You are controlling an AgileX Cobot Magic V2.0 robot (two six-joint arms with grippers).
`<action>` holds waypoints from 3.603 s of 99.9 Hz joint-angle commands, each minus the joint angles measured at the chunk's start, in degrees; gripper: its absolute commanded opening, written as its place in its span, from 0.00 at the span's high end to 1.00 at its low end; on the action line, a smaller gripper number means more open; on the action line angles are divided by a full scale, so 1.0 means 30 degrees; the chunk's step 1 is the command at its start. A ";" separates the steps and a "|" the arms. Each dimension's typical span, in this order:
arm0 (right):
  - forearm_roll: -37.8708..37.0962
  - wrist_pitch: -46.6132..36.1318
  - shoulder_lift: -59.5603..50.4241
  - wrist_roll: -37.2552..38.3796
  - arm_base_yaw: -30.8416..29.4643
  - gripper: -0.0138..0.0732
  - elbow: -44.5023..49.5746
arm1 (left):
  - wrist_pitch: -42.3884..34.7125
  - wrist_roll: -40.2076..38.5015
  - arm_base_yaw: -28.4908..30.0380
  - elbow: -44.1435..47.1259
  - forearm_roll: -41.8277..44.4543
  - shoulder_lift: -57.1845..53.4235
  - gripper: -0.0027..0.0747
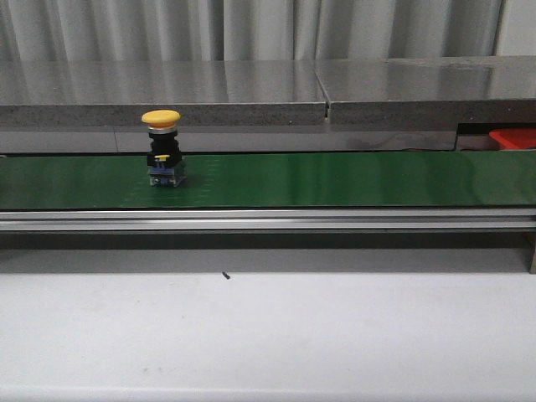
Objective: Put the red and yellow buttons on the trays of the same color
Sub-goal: 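Place the second yellow button on the belt with the left gripper, then grasp the first yellow button off the belt with the right gripper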
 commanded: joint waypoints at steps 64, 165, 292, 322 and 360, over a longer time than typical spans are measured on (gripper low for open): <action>-0.0023 -0.1147 -0.0045 0.0035 -0.0004 0.92 -0.0521 | -0.0522 0.2055 -0.0689 -0.0437 -0.0225 -0.6326 0.15; -0.0023 -0.1668 -0.0045 0.0035 -0.0004 0.92 -0.0521 | -0.0665 0.3361 -0.3899 1.3577 -0.0659 -2.4995 0.81; 0.1518 0.1457 0.7466 -0.0837 0.2521 0.09 -0.7186 | -0.0707 0.3361 -0.3899 1.4311 -0.0703 -2.6497 0.99; 0.1518 0.1413 1.2963 -0.0837 0.4555 0.09 -0.9941 | -0.0707 0.3361 -0.3899 1.4311 -0.0703 -2.6497 0.99; 0.1518 0.1006 1.6982 -0.0837 0.5639 0.09 -1.2967 | -0.0707 0.3361 -0.3899 1.4311 -0.0703 -2.6497 0.99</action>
